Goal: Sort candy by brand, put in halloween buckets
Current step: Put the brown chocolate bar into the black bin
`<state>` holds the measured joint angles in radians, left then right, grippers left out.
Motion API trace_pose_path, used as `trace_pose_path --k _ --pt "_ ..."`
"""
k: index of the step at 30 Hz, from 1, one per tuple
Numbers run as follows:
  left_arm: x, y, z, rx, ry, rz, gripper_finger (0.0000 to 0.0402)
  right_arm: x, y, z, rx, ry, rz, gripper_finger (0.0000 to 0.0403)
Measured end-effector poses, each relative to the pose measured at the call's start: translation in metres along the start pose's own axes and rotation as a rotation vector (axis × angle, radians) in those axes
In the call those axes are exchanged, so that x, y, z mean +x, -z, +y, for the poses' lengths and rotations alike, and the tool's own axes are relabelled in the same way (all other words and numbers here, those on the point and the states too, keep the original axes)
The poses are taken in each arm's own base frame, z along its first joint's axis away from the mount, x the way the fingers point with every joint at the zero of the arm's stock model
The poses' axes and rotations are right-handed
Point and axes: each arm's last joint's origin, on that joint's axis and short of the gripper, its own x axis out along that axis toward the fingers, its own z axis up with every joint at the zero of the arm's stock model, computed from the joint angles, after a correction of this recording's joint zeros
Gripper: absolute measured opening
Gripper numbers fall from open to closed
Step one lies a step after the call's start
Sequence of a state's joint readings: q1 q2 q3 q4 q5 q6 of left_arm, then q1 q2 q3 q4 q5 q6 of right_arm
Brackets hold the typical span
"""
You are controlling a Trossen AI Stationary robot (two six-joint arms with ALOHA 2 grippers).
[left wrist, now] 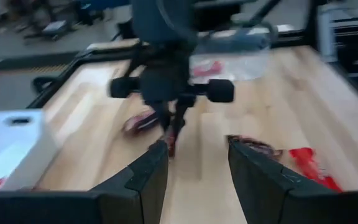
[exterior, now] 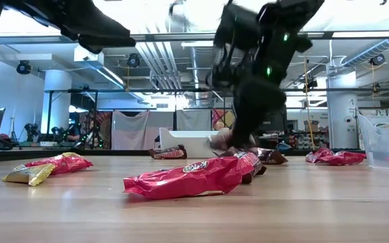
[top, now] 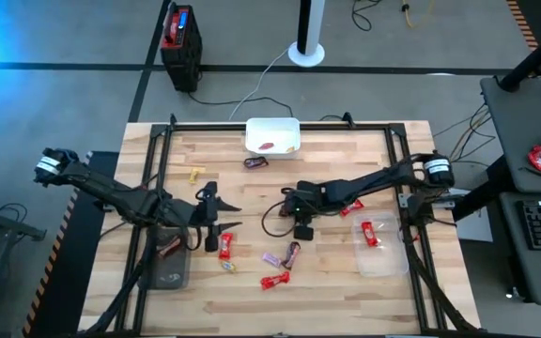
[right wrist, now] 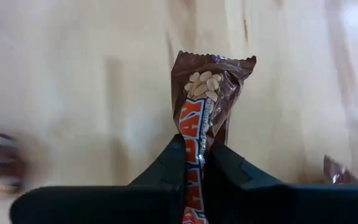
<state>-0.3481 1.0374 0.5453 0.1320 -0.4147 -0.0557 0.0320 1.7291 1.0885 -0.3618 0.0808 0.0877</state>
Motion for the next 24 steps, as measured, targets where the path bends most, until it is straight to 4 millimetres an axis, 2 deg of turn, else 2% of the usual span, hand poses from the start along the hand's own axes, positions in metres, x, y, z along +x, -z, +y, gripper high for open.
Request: trace_pose_path --k 6,12,20,24 --pt "0.004 0.013 -0.001 -0.007 0.03 -0.073 0.0153 -0.031 -0.016 0.033 -0.101 0.077 -0.229 0.0038" --pt "0.013 0.023 0.001 -0.055 0.01 -0.135 0.0155 -0.041 -0.026 0.068 -0.333 0.28 -0.418 0.0032" --pt "0.029 0.032 0.003 -0.098 -0.017 -0.096 0.0206 -0.048 -0.035 0.076 -0.402 0.388 -0.531 0.003" --pt "0.038 0.029 0.001 -0.096 -0.02 -0.141 0.0235 -0.05 -0.039 0.076 -0.431 0.404 -0.562 0.003"
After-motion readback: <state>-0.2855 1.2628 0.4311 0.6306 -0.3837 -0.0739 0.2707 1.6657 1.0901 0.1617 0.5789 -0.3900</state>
